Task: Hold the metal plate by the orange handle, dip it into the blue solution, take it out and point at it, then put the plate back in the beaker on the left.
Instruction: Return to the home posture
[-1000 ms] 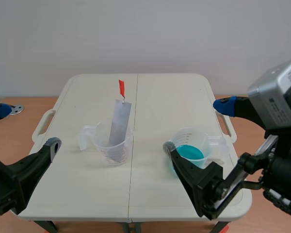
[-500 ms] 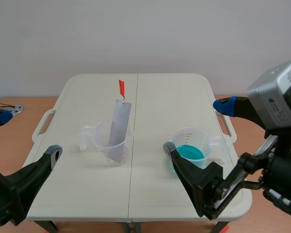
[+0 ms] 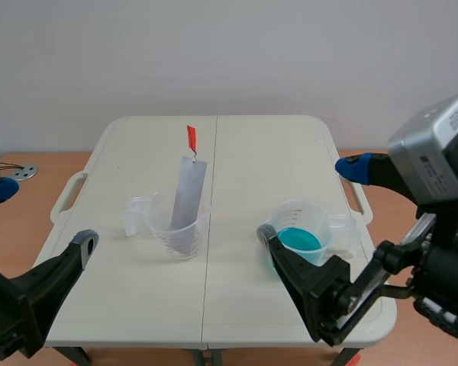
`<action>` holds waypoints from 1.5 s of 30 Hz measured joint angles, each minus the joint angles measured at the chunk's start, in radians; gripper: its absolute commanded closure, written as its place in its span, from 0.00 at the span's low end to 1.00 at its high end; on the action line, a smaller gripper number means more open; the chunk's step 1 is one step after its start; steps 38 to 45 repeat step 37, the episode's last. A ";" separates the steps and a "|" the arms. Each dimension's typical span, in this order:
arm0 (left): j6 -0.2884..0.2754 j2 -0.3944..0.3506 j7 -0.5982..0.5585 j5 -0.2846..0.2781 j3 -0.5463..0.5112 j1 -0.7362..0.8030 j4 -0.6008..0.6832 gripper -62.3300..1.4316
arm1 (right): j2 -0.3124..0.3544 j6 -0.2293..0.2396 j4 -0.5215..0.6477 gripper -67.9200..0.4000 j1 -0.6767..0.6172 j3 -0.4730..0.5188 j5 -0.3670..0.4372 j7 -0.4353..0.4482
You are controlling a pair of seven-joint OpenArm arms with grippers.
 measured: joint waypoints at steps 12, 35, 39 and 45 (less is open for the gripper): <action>0.000 0.000 0.003 0.000 0.000 0.000 0.000 0.00 | 0.000 0.000 0.000 0.02 0.000 0.000 0.000 0.000; 0.000 0.000 0.003 0.000 0.000 0.000 0.000 0.00 | 0.000 0.000 0.000 0.02 0.000 0.000 0.000 0.000; 0.000 0.000 0.003 0.000 0.000 0.000 0.000 0.00 | 0.000 0.000 0.000 0.02 0.000 0.000 0.000 0.000; 0.000 0.000 0.003 0.000 0.000 0.000 0.000 0.00 | 0.000 0.000 0.000 0.02 0.000 0.000 0.000 0.000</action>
